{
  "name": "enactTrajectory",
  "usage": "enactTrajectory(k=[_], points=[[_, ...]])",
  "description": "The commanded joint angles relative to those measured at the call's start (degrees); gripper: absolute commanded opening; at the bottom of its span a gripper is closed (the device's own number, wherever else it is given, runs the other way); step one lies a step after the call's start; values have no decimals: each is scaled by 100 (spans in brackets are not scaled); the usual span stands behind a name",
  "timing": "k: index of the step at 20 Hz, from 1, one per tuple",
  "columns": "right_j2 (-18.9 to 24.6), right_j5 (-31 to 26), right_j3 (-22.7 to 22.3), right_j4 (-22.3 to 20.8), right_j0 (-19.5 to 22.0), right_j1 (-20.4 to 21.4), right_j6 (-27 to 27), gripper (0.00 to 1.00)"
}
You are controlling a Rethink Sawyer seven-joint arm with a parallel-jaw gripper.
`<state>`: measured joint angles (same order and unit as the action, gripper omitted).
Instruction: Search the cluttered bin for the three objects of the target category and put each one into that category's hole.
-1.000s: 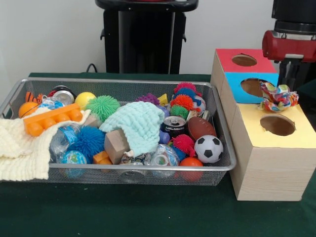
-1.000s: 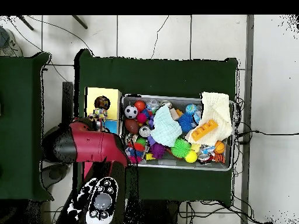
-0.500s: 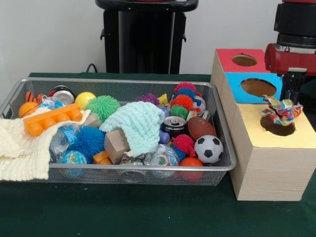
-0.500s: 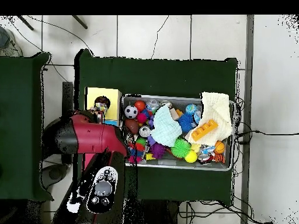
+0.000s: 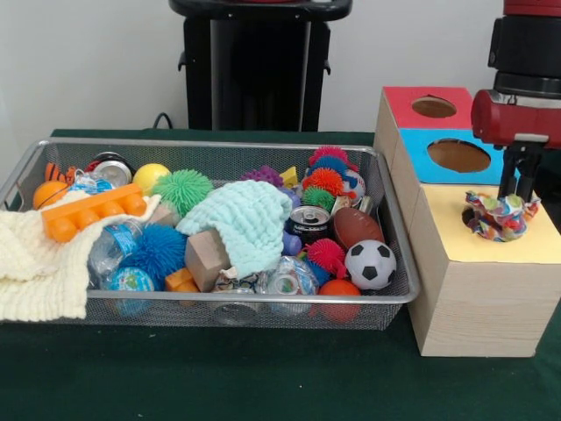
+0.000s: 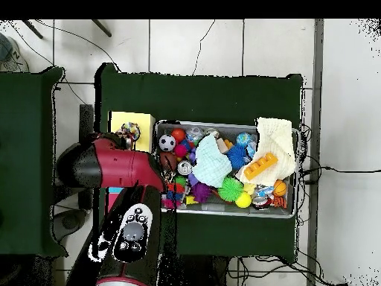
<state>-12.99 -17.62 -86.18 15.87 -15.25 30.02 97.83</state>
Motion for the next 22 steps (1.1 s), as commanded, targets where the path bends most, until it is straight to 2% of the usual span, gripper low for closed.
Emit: enactTrajectory(k=[1,11,16,22], points=[[178,-65,295,194,229,-430,1207,0],[188,7,578,72,320,-885,1047,0],[45,-105,884,88,256,-1139,1070,0],[98,-267,966,73,314,-1090,1000,0]])
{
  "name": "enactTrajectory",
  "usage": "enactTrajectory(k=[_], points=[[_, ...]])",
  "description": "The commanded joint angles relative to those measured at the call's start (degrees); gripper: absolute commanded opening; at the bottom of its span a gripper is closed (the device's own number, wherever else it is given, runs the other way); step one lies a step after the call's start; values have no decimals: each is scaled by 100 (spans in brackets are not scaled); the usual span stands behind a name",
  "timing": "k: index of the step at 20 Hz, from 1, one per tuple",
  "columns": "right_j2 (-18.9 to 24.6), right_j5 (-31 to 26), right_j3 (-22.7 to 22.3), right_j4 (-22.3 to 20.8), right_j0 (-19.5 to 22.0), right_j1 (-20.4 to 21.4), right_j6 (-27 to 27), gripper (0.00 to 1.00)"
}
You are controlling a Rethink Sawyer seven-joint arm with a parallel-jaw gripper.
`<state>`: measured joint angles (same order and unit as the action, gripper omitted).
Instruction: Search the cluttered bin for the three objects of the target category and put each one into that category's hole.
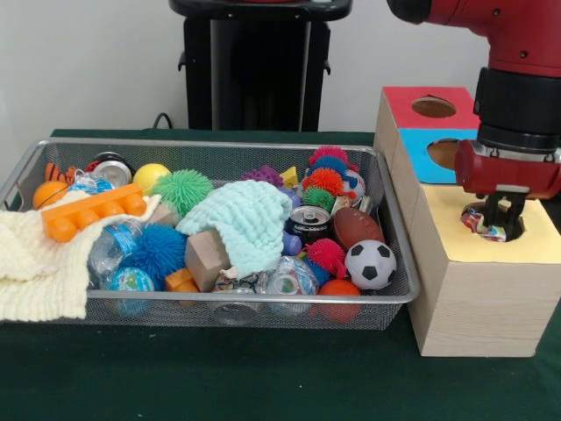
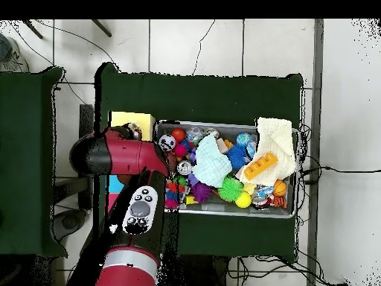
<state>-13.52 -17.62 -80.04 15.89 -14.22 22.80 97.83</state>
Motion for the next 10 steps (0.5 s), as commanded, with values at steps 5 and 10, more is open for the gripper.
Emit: enactTrajectory(k=[5,10], points=[[163,-324,382,71,210,-343,1004,0],[253,-183,348,-8,262,-312,897,0]])
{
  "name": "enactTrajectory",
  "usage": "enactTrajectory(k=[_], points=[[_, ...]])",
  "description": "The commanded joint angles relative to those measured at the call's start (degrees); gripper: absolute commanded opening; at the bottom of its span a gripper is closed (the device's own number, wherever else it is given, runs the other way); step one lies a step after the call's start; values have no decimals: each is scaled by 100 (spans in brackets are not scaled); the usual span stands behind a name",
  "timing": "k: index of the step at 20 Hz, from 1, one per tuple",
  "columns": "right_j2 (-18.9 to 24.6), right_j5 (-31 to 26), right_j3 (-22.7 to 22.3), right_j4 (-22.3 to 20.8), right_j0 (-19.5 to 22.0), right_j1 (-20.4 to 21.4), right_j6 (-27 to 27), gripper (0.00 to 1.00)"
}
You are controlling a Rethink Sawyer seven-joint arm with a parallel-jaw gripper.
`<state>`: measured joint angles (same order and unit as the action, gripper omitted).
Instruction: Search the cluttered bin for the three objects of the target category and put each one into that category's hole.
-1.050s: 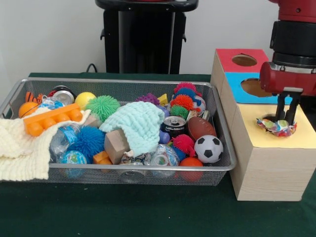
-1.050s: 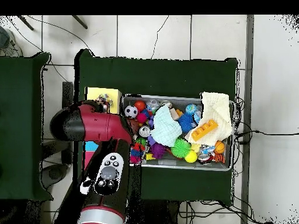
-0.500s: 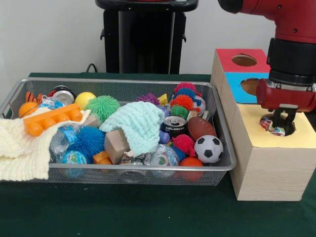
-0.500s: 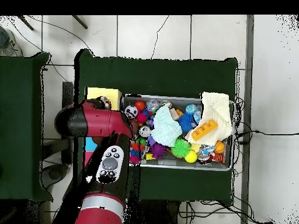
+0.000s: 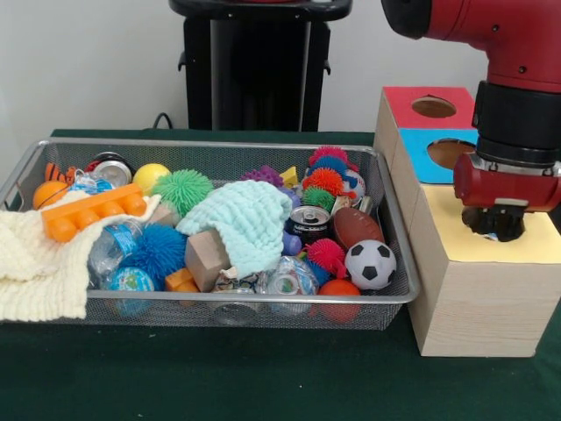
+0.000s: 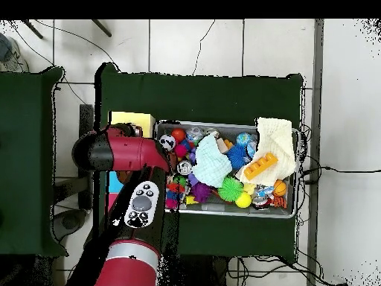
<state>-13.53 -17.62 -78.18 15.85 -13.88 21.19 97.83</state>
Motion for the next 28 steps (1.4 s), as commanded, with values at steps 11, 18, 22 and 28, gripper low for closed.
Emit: enactTrajectory(k=[11,18,22,28], points=[[225,-27,24,-55,166,-47,954,100],[305,-204,-86,-69,259,143,855,100],[345,-290,-198,-106,328,310,757,100],[318,-269,-153,-179,332,330,671,0]])
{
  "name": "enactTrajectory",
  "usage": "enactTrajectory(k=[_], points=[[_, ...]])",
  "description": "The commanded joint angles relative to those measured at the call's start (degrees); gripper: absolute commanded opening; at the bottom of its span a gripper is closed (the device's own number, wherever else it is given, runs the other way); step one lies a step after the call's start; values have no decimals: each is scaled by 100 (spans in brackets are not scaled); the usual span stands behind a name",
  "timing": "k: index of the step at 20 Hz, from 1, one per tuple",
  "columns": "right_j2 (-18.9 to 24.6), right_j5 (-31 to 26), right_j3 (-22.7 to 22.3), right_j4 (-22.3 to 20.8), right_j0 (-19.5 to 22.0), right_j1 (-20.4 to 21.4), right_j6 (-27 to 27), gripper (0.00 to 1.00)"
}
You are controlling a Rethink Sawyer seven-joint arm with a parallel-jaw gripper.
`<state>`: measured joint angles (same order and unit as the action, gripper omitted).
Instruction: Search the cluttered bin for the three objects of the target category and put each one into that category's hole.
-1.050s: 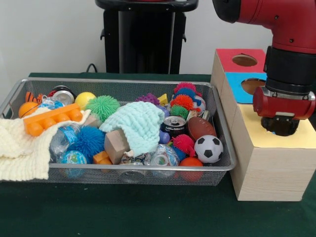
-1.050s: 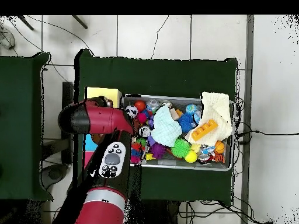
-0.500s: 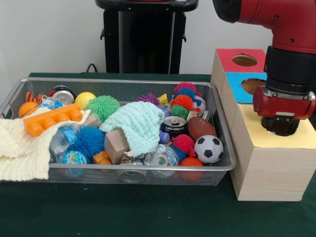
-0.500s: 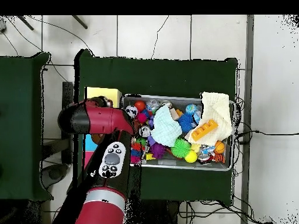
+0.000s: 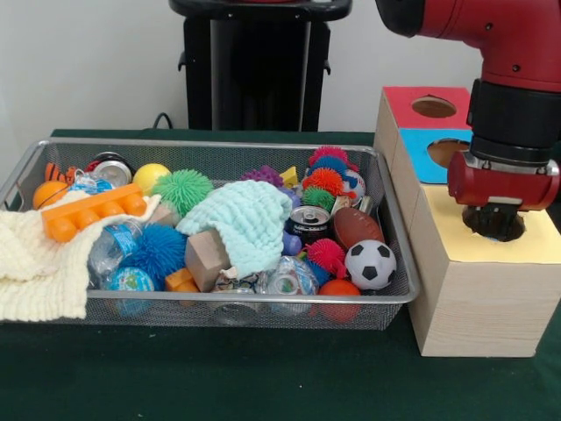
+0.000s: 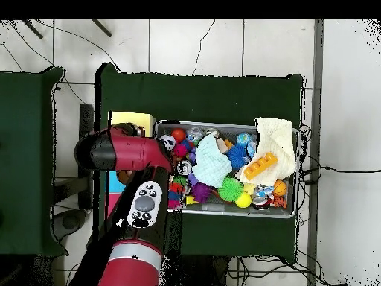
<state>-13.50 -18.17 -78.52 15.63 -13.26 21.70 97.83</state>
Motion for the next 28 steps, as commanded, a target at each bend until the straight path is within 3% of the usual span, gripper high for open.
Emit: enactTrajectory(k=[1,13,28], points=[[213,-226,-103,-183,193,293,700,0],[340,-553,-421,-105,280,755,668,0],[429,-775,-611,-116,363,1045,632,0]])
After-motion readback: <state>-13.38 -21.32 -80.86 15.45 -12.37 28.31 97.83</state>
